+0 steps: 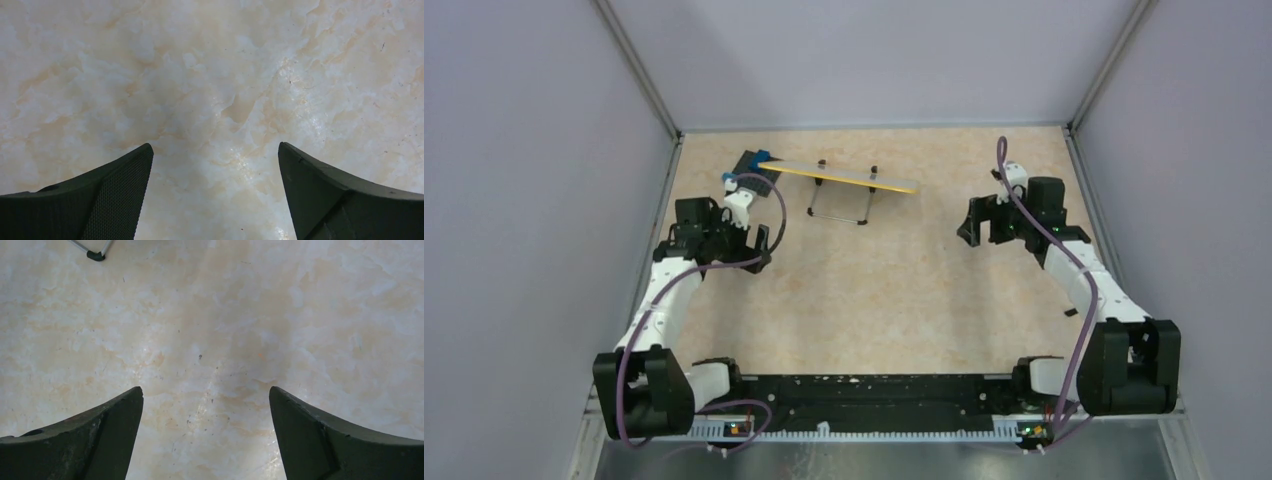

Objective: Write a sentence on the whiteboard
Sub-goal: Move the whiteboard stand to the center of the board.

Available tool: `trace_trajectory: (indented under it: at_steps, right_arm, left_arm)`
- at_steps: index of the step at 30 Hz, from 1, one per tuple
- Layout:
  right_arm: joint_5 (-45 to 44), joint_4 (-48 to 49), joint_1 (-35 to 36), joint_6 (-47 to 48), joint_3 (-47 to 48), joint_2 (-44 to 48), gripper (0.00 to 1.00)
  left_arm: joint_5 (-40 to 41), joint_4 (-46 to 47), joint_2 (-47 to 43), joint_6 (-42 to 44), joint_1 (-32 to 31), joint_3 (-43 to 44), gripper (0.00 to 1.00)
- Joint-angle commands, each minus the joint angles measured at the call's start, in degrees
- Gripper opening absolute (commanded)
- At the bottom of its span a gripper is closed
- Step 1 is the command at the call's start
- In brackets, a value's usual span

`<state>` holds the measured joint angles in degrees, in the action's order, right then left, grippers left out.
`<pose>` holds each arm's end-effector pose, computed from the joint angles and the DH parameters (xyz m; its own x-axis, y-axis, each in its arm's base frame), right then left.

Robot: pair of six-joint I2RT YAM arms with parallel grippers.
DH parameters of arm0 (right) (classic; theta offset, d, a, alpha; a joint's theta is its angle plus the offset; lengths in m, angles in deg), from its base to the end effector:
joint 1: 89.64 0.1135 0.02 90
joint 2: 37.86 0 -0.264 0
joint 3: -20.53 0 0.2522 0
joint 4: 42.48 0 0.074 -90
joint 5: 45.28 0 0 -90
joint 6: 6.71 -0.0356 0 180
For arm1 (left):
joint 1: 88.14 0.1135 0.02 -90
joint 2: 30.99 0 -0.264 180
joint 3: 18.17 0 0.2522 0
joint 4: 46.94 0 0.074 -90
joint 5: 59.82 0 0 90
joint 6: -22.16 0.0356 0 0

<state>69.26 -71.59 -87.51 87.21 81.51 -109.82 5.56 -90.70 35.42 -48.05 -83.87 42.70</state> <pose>0.2665 0.0247 0.2480 -0.6180 -0.0852 -0.7815 -0.3945 0.8935 0.2145 0.2352 0.0027 0.2505 -0.6426 0.2607 -0.7205 0.4472 0.8912 -0.0764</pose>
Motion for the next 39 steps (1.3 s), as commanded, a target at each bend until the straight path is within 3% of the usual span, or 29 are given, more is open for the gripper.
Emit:
trace_trajectory:
  at_steps: [1, 6, 11, 12, 14, 18, 23, 24, 31, 39]
  right_arm:
    - [-1.29, 4.06, 0.33, -0.79, -0.38, 3.66, 0.94]
    - [-1.67, 4.12, 0.34, -3.33, 1.12, 4.62, 0.94]
    - [0.3, 4.46, 0.33, -2.41, 0.42, 4.95, 0.96]
    - [0.74, 4.4, 0.29, -1.91, 0.15, 4.79, 0.95]
    - [0.82, 3.73, 0.25, -0.67, 0.11, 4.37, 0.95]
    - [-0.42, 2.59, 0.16, 0.23, 0.67, 3.9, 0.94]
    - [0.41, 2.59, -0.11, 1.62, -0.14, 4.52, 0.92]
    - [-0.03, 2.54, -0.11, 2.07, -0.38, 4.67, 0.91]
    - [-1.71, 2.24, -0.11, 3.41, -1.2, 6.22, 0.91]
    - [-1.71, 2.96, -0.28, 3.03, -1.82, 7.74, 0.91]
  left_arm:
    - [-2.57, 2.18, -2.43, 3.47, -0.13, -0.27, 0.99]
    - [-9.15, 1.72, -2.61, 14.5, -1.68, 0.06, 0.99]
    - [-9.09, 2.55, 1.64, 25.13, -9.21, 0.74, 0.99]
    - [-8.82, 3.83, 2.58, 26.21, -10.48, 0.88, 0.95]
    - [-8.69, 8.81, 2.9, 28.41, -12.24, 0.34, 0.83]
    - [-7.2, 22.77, 3.4, 36.59, -16.74, -3.26, 0.47]
    - [-9.06, 24.23, 11.53, 50.72, -21.49, 0.08, 0.03]
    - [-9.25, 24.97, 13.14, 53.33, -22.33, 0.63, 0.0]
    - [-3.83, 36.22, 25.76, 56.38, -27.84, 6.74, 0.0]
    - [-0.88, 38.46, 36.63, 56.18, -30.54, 13.85, 0.0]
